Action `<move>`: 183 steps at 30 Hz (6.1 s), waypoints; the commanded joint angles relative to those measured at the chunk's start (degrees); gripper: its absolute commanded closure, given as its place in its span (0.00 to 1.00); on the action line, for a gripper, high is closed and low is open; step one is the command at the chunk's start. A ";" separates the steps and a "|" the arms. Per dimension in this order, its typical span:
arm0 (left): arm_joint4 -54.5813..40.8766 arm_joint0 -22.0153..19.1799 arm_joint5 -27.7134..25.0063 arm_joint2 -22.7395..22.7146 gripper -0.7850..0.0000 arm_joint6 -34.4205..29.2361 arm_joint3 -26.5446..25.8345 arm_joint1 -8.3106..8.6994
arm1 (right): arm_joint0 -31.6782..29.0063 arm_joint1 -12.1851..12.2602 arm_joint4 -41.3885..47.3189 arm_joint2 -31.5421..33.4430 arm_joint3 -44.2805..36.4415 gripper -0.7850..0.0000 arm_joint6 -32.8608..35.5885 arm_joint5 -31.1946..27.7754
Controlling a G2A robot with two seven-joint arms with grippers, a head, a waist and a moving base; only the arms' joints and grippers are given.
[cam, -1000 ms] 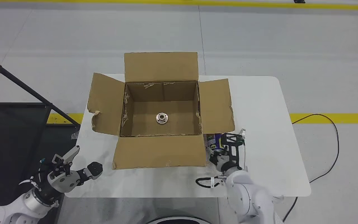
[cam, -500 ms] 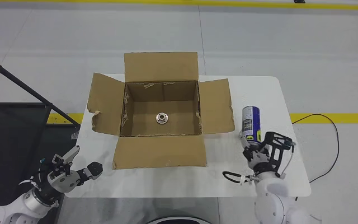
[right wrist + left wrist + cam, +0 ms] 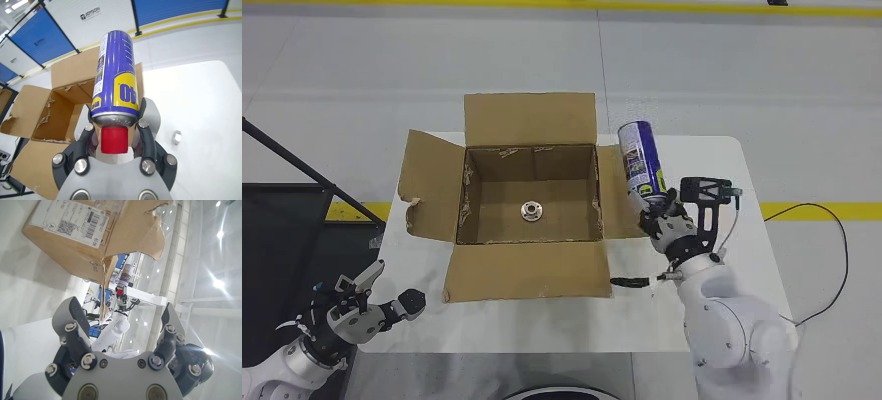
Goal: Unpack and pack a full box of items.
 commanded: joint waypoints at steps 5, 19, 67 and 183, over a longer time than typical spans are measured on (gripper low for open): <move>0.00 0.00 0.00 0.00 0.00 0.00 0.00 0.00 | 9.27 -0.97 4.72 -7.27 10.39 1.00 2.01 -1.01; 0.00 0.00 0.00 0.00 0.00 0.00 0.00 0.00 | 18.22 -1.86 4.77 -14.59 24.28 1.00 9.95 -1.86; 0.00 0.00 0.00 0.00 0.00 0.00 0.00 0.00 | 28.36 -4.12 -0.14 -19.81 39.94 0.40 16.25 -3.11; 7.44 -2.28 -6.43 11.28 1.00 1.48 -0.99 0.51 | 6.14 2.40 -9.61 18.72 10.33 0.00 24.11 6.77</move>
